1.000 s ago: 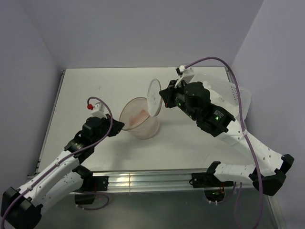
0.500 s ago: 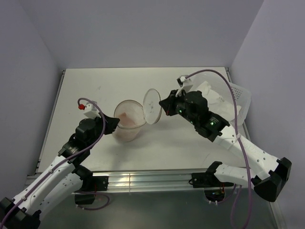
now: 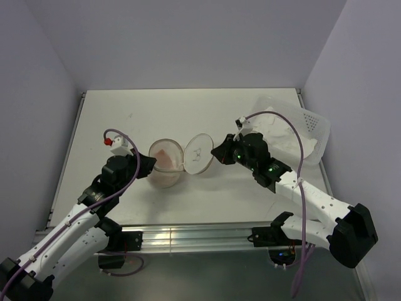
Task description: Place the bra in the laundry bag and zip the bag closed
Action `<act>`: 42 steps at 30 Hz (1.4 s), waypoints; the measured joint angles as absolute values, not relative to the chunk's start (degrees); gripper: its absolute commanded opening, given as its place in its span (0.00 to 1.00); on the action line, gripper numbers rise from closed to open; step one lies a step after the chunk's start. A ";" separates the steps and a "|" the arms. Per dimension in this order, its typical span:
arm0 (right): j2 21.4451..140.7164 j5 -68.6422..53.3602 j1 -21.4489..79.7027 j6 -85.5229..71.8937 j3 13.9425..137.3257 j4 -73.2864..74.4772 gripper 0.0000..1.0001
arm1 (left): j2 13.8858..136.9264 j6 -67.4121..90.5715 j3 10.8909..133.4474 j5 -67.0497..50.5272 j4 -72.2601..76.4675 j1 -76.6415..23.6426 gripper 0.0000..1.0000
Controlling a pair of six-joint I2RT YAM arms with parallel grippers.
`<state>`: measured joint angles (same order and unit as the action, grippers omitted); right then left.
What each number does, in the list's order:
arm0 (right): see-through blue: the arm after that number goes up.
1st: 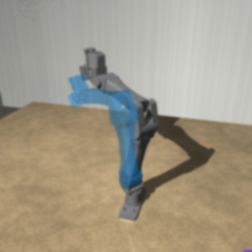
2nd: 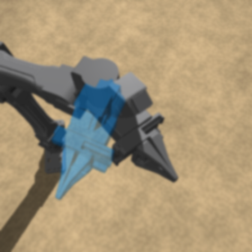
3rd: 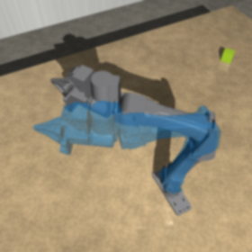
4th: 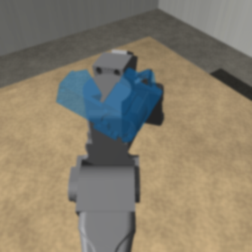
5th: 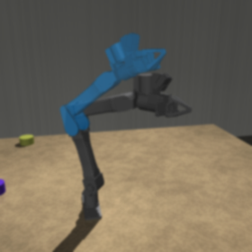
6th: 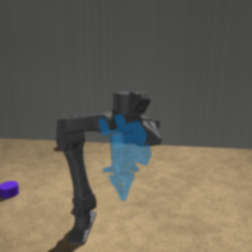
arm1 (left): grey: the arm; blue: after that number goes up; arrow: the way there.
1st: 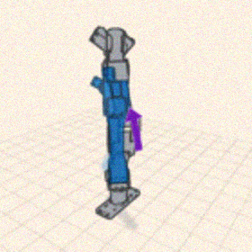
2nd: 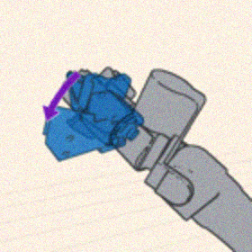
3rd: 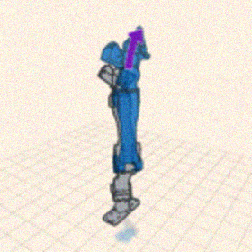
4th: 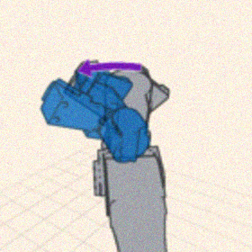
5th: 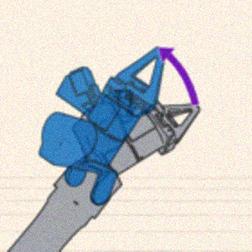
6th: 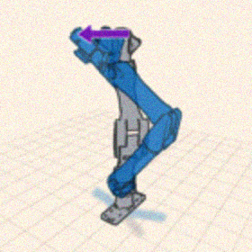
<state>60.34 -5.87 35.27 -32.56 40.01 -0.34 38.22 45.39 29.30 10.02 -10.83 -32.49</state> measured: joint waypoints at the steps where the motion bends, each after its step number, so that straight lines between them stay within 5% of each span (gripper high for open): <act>1: 60.34 -6.11 35.22 -33.19 39.46 -0.97 0.20 | 38.24 45.41 29.30 10.13 -10.83 -32.49 0.16; 7: 60.60 -5.50 34.46 -36.69 36.23 -2.70 0.36 | 39.24 45.36 29.28 10.44 -10.94 -32.51 0.37; 10: 60.66 -3.49 33.26 -37.34 36.25 -1.80 0.52 | 39.59 45.17 29.28 10.55 -11.25 -32.49 0.48; 12: 60.62 -2.15 32.14 -36.99 36.60 -1.13 0.52 | 39.35 45.10 29.28 10.68 -11.44 -32.51 0.54; 23: 64.23 5.56 15.75 -31.57 47.55 2.92 0.51 | 34.22 43.42 34.13 10.79 -14.83 -32.51 0.56; 32: 90.04 16.56 2.68 -24.49 68.25 12.23 0.60 | 27.94 33.78 46.02 8.36 -17.17 -32.51 0.64; 42: 106.48 18.46 -9.45 -18.65 78.83 23.51 0.70 | 24.95 26.50 45.36 6.09 -17.21 -32.49 0.64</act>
<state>106.48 18.46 -9.45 -18.65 78.83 23.51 24.95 26.50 45.36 6.09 -17.21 -32.49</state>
